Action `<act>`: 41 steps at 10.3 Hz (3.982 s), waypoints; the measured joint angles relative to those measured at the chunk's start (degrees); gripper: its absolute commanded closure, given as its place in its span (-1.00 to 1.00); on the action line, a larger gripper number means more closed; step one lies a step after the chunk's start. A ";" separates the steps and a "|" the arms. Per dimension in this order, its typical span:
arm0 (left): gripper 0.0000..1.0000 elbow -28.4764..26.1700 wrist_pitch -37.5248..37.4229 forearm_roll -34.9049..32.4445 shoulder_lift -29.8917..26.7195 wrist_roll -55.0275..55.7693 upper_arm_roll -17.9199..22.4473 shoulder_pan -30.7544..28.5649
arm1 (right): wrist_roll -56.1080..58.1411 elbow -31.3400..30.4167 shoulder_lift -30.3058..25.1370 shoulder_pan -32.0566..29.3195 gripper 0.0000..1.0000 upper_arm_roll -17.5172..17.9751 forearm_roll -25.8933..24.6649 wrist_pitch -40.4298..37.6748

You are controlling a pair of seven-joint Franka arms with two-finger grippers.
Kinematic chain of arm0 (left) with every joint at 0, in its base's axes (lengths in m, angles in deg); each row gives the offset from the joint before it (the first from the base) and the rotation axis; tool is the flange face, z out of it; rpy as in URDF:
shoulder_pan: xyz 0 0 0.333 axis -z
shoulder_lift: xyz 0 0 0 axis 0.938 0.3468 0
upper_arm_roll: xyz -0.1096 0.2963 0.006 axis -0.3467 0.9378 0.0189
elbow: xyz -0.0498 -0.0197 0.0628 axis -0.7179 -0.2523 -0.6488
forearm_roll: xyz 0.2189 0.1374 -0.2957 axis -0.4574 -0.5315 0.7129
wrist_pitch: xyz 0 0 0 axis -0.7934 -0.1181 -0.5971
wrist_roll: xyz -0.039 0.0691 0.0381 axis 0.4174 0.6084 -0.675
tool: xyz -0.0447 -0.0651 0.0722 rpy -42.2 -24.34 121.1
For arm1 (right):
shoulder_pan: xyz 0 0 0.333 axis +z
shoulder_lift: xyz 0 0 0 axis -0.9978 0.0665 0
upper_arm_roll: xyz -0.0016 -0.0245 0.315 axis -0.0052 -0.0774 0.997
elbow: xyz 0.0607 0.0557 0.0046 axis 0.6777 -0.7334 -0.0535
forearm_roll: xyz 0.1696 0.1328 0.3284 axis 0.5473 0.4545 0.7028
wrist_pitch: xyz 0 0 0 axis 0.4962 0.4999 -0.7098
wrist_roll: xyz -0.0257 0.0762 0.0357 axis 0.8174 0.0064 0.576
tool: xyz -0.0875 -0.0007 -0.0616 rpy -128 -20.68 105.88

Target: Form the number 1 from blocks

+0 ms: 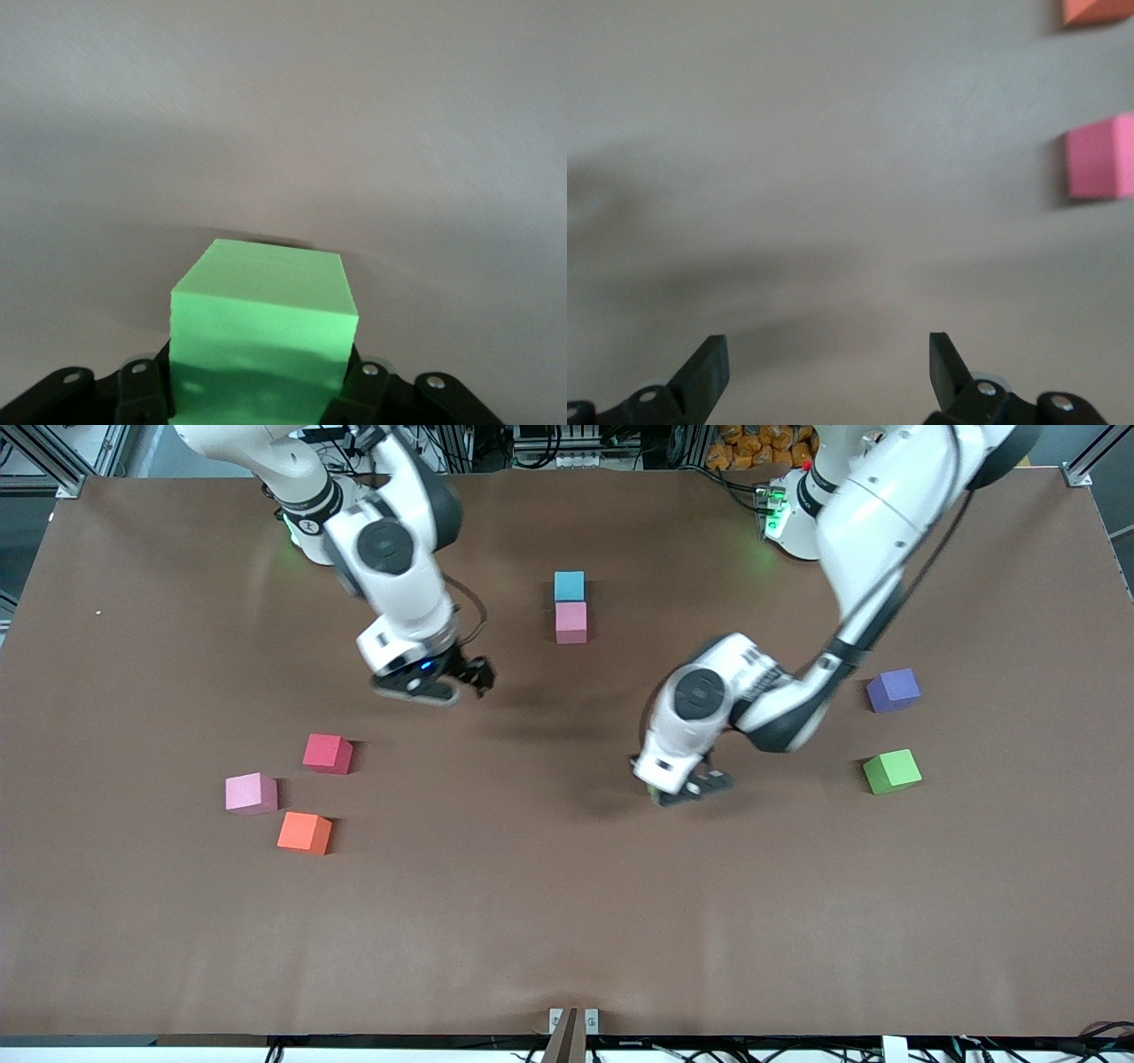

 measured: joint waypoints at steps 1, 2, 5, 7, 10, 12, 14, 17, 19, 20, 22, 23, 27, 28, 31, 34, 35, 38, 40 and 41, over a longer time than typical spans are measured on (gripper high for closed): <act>1.00 0.01 -0.08 0.00 -0.02 1.98 -0.17 2.98 | 5.02 -0.02 -0.49 -3.92 -1.00 -0.02 -0.09 0.13; 1.00 -0.04 -0.37 0.00 -0.03 3.82 -0.74 5.39 | 11.01 -0.02 -0.99 -8.14 -1.00 -0.02 -0.14 0.34; 1.00 -0.42 -1.86 0.00 -0.02 7.26 -4.17 7.89 | 25.99 -0.07 -1.14 -18.68 -1.00 -0.23 -0.15 2.64; 1.00 -1.81 -2.42 0.00 0.02 8.25 -5.74 8.24 | 30.56 -0.01 0.50 -20.73 -1.00 -2.20 -0.15 4.08; 1.00 -3.17 -2.42 0.00 0.04 10.40 -6.67 10.36 | 35.45 0.86 6.05 -21.13 -1.00 -3.53 -0.15 6.94; 1.00 -3.78 -2.43 0.00 0.05 10.80 -6.75 11.53 | 37.03 1.11 9.32 -21.15 -1.00 -3.62 -0.15 8.55; 1.00 -4.64 -2.44 0.00 0.10 10.80 -6.77 12.06 | 37.11 1.16 10.71 -21.50 -1.00 -3.89 -0.12 8.62; 1.00 -5.94 -2.44 0.00 0.12 10.80 -6.78 13.11 | 37.11 -0.55 11.39 -21.85 -1.00 -3.93 1.63 7.89; 1.00 -6.25 -2.43 0.00 0.13 10.80 -6.79 13.55 | 37.11 -2.33 11.64 -21.84 -1.00 -3.81 1.80 7.89; 1.00 -6.50 -2.43 0.00 0.13 10.80 -6.79 13.66 | 37.11 -3.01 11.71 -21.82 -1.00 -3.73 1.81 7.89; 1.00 -6.88 -2.42 0.00 0.17 10.80 -6.79 13.89 | 37.11 -3.69 11.95 -21.74 -1.00 -3.64 1.81 7.89; 1.00 -6.89 -2.41 0.00 0.17 10.80 -6.79 13.97 | 37.11 -3.75 12.02 -21.65 -1.00 -3.58 1.81 7.89; 0.08 -6.86 -2.32 0.00 0.17 11.22 -6.91 14.82 | 37.11 -4.04 13.41 -20.81 -0.82 -3.39 1.92 7.87; -0.99 -6.84 -2.31 0.00 0.17 11.67 -6.93 15.16 | 37.11 -4.23 13.92 -20.73 -0.75 -3.39 2.55 7.85; -1.00 -6.84 -2.31 0.00 0.17 11.90 -6.92 15.39 | 37.22 -4.80 14.60 -20.62 -0.43 -3.35 4.91 7.84; -1.00 -6.15 -2.31 0.00 -0.25 12.42 -6.89 15.06 | 37.22 -4.89 14.60 -20.62 -0.38 -3.36 5.21 7.79; -1.00 -5.73 -2.31 0.00 -1.17 13.23 -6.82 14.60 | 37.22 -4.89 14.59 -20.65 -0.38 -3.37 5.29 7.79; -1.00 -5.09 -3.32 0.00 -6.60 13.62 -6.31 7.70 | 37.78 -4.79 14.33 -20.80 -0.38 -3.75 5.57 7.91; -1.00 -5.07 -5.98 0.00 -9.79 13.21 -6.20 0.21 | 38.61 -4.47 13.09 -20.47 -0.38 -3.94 5.63 8.06; -1.00 -5.13 -7.25 0.00 -10.55 13.09 -6.15 -3.82 | 38.84 -4.27 11.64 -18.97 -0.38 -4.82 5.63 7.98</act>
